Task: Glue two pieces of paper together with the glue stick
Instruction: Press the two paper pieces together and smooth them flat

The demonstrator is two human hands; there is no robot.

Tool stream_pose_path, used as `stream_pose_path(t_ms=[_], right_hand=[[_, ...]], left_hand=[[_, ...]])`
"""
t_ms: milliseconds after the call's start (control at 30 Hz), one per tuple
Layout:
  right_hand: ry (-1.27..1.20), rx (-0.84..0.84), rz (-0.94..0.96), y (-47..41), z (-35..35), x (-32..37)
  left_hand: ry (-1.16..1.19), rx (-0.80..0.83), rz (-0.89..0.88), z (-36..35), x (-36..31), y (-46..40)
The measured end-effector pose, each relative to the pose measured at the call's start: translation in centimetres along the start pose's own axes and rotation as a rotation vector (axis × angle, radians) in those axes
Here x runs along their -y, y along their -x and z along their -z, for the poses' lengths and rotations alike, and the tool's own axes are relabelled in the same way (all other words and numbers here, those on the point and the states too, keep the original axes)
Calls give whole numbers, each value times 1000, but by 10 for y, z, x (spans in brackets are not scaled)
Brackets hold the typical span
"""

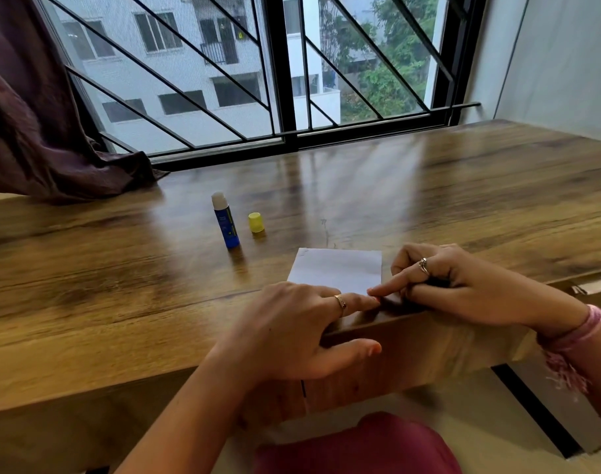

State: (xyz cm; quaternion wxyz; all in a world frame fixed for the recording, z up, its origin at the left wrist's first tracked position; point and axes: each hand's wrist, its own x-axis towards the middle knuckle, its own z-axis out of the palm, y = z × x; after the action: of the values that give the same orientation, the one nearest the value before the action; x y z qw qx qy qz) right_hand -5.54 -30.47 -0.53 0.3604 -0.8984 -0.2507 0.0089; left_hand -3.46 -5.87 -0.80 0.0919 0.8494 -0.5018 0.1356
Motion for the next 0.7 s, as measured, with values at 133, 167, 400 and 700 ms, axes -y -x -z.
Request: stream_pose_path(t_ms=[133, 167, 400, 700], right_hand=[[7, -4, -27, -1, 0, 2], [16, -8, -40, -2, 1, 2], [220, -114, -140, -13, 11, -5], [259, -189, -186, -21, 13, -11]], left_hand=[[-44, -36, 52, -2, -8, 2], [-49, -44, 55, -2, -10, 2], [-56, -71, 50, -1, -11, 2], [-53, -75, 71, -2, -11, 2]])
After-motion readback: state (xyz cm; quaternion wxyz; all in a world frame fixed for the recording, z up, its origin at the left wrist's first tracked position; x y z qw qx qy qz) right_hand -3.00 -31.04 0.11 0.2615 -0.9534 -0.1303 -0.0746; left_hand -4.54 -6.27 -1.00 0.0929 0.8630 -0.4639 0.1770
